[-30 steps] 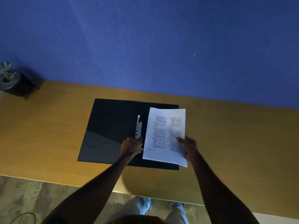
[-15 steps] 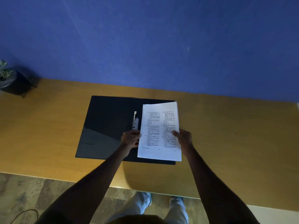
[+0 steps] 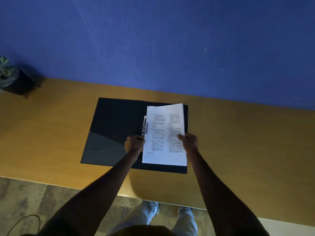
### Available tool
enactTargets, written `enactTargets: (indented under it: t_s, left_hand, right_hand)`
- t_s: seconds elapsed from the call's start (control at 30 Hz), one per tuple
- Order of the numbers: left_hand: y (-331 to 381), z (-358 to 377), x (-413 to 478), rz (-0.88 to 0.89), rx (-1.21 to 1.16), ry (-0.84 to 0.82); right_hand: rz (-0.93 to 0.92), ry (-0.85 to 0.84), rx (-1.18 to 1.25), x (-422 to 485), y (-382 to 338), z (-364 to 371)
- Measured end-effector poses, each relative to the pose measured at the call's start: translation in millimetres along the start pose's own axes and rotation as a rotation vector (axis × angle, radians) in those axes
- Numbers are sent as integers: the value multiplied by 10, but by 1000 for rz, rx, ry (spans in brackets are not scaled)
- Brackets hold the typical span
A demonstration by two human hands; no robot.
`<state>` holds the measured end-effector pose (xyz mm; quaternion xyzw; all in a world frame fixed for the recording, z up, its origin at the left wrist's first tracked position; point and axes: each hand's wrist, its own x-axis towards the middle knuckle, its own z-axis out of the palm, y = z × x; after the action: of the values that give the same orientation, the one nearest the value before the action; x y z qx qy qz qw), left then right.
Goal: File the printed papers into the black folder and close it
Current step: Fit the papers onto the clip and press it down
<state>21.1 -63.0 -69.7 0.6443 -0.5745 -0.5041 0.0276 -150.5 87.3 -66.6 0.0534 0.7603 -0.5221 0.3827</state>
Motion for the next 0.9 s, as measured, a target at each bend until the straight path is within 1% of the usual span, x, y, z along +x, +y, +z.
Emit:
enactTargets:
  t_s: [0.17, 0.3, 0.47, 0.6, 0.67, 0.9]
  left_hand:
    - [37, 9, -55, 94, 234, 84]
    - [68, 14, -93, 104, 289, 120]
    - [68, -6, -149, 150, 305, 164]
    - [61, -16, -196, 194, 316, 156]
    - [58, -13, -224, 208, 314, 157]
    - [27, 44, -295, 220, 288, 195]
  right_hand:
    - [6, 41, -12, 20, 19, 76]
    - [-20, 92, -89, 13, 39, 128]
    - [-122, 127, -339, -25, -64, 173]
    - [-197, 164, -605, -11, -113, 156]
    - [-228, 174, -688, -1, -119, 130]
    - [-246, 204, -631, 35, -99, 65]
